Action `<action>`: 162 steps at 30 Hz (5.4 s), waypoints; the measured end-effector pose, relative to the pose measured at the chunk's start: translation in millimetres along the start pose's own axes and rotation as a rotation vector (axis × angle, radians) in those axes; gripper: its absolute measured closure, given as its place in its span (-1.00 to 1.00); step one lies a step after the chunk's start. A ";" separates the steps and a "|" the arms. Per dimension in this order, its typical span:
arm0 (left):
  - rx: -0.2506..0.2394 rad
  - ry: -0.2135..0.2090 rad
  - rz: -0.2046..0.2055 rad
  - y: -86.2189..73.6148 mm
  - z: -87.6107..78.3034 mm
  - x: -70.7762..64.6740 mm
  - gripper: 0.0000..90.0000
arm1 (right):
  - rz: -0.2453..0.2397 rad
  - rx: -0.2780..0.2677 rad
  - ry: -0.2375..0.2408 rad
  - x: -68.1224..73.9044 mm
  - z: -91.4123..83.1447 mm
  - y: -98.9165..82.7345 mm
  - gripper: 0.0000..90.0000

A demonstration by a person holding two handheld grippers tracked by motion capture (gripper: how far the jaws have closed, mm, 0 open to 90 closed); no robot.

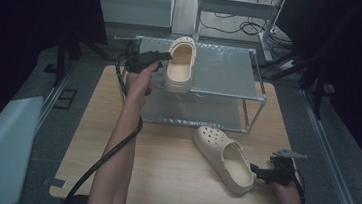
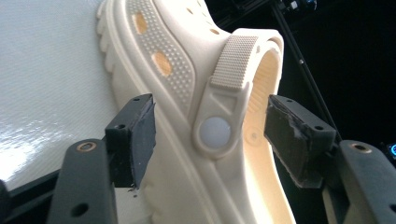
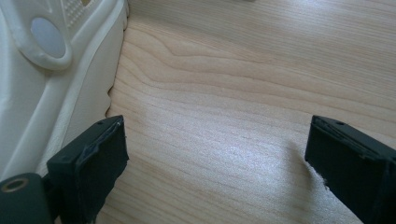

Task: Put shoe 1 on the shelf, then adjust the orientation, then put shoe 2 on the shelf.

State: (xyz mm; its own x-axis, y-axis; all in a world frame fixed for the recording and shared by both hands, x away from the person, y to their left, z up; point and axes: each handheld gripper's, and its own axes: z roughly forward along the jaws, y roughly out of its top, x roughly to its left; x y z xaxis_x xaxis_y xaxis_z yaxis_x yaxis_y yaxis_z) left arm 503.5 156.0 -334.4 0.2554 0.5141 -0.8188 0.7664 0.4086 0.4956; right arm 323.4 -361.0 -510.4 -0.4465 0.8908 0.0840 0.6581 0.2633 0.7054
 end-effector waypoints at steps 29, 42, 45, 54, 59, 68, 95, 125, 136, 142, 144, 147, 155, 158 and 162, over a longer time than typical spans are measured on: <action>0.122 -0.053 0.184 -43.0 -29.2 -16.9 -0.54 | -0.016 0.015 0.000 1.5 1.6 -0.3 -0.85; 0.169 -0.066 0.261 -70.9 -39.6 -20.5 -0.64 | -0.013 0.010 -0.005 1.3 1.2 -0.5 -0.86; 0.177 -0.068 0.277 -80.7 -40.7 -15.5 -0.66 | -0.014 0.012 -0.004 1.2 0.9 -0.5 -0.86; 0.222 -0.005 0.344 -107.3 -38.2 9.0 -0.77 | -0.011 0.013 -0.006 1.6 0.3 -0.7 -0.86; 0.243 0.039 0.401 -122.7 -37.9 16.8 -0.81 | -0.012 0.011 -0.005 1.7 -0.5 -0.9 -0.86; 0.266 0.129 0.510 -152.0 -38.1 32.3 -0.93 | -0.007 0.004 -0.005 1.4 -1.2 -0.9 -0.86; 0.258 0.372 0.763 -241.1 -51.1 69.0 -1.00 | -0.020 0.026 -0.007 5.9 -0.3 -0.4 -0.86; 0.292 0.377 0.733 -241.5 -51.6 79.1 -0.98 | -0.180 0.117 0.071 52.9 8.5 4.9 -0.84; 0.284 0.373 0.720 -240.0 -53.8 79.7 -0.98 | -0.188 0.119 0.072 57.3 7.7 6.2 -0.84; 0.281 0.357 0.706 -239.2 -54.2 81.0 -0.98 | -0.151 0.094 0.087 56.6 0.8 7.8 -0.84; 0.281 0.357 0.702 -239.1 -54.2 81.3 -0.98 | -0.144 0.094 0.083 57.0 -0.9 8.3 -0.84; 0.286 0.356 0.699 -239.8 -53.1 81.9 -0.98 | -0.132 0.066 0.094 59.7 -11.1 11.7 -0.79; 0.309 0.362 0.705 -242.0 -48.9 82.1 -0.98 | -0.097 0.022 0.152 69.2 -25.5 21.1 -0.75; 0.311 0.365 0.704 -242.1 -48.3 82.2 -0.97 | -0.060 0.017 0.166 71.6 -25.4 25.5 -0.75; 0.313 0.364 0.704 -242.0 -48.0 82.6 -0.97 | -0.024 0.032 0.167 77.8 -17.9 34.5 -0.72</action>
State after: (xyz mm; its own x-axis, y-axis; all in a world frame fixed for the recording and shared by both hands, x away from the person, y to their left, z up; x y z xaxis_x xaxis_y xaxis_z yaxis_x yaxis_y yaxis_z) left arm 310.9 135.8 -508.0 0.5688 0.8027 -0.1791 0.6416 -0.2968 0.7073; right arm 300.5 -289.3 -467.0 -0.5547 0.8112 0.1853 0.6643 0.2976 0.6857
